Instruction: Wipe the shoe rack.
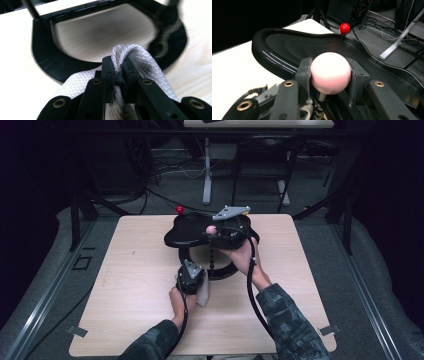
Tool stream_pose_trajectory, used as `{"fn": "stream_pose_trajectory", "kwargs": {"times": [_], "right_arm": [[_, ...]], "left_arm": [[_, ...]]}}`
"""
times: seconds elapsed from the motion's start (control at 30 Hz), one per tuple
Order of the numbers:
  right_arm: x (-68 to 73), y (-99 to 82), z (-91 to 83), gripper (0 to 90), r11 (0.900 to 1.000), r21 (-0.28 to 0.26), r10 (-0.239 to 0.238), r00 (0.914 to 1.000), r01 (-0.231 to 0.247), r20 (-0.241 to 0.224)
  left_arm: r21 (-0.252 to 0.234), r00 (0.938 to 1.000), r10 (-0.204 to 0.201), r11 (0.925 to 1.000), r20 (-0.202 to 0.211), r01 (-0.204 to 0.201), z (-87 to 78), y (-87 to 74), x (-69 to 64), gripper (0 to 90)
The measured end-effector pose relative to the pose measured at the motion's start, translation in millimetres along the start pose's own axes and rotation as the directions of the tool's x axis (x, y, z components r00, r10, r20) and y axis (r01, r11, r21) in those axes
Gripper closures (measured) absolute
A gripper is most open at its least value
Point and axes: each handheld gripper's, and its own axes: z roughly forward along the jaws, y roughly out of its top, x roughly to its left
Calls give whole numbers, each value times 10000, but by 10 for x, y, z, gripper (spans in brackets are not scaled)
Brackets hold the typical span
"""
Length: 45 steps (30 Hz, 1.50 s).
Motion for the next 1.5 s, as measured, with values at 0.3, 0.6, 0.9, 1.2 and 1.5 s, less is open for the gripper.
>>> {"fn": "stream_pose_trajectory", "kwargs": {"times": [0.3, 0.6, 0.9, 1.2, 1.5], "right_arm": [[-60, 7, -22, 600, 9999, 132, -50, 9983, 57, -588], [50, -42, -1, 597, 9996, -275, 115, 9986, -101, 523], [186, -86, 29, 600, 9979, -644, 115, 9856, -6, 1689], [48, -124, -56, 601, 9977, -655, -161, 9991, 188, 404], [-44, -229, -240, 598, 9979, -644, -127, 9994, 105, -331]], "left_arm": [[418, 9964, -725, 9964, -448, 744, 34, -15, 312, 826], [209, 9993, -32, 9998, 382, 24, -38, 6, 19, 825], [310, 9928, 429, 9984, 1119, -467, -73, 9, -149, 825], [365, 9929, 348, 9986, 1142, -392, -145, -26, -32, 824], [437, 9903, 209, 9987, 1374, -271, -273, -101, 63, 822]]}}
